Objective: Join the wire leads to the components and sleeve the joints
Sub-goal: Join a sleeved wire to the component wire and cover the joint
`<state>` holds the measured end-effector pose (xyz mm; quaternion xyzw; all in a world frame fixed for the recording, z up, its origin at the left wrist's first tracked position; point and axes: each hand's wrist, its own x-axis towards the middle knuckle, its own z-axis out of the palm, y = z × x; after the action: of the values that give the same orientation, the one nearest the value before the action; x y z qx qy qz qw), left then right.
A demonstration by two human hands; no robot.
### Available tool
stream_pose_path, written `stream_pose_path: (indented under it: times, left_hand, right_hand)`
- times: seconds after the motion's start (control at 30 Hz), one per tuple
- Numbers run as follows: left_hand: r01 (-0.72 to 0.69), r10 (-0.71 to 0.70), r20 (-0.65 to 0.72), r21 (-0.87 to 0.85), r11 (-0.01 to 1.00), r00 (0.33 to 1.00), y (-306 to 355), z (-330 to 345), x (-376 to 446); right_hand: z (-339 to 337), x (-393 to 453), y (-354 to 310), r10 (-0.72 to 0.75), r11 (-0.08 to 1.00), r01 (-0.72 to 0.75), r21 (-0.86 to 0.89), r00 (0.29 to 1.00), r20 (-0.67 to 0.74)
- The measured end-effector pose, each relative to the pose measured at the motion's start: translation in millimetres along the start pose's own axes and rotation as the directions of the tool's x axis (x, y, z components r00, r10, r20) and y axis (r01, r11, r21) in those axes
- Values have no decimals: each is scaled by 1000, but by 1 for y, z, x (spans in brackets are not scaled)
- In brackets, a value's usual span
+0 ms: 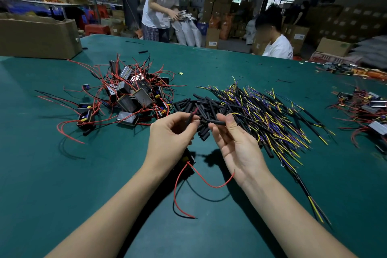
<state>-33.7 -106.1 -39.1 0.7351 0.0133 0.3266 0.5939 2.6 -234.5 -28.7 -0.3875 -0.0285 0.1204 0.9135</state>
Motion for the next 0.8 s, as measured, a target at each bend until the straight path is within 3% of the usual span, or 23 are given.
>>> stream_pose_path:
  times: [0.27, 0.8]
  left_hand:
    - [-233, 230, 40, 190, 954, 972, -4, -6, 2]
    - [-194, 190, 41, 161, 968, 981, -1, -4, 0]
  right_hand:
    - [-1, -1, -1, 42, 997, -42, -57, 999, 8]
    - [4, -4, 0, 46, 998, -45, -38, 999, 20]
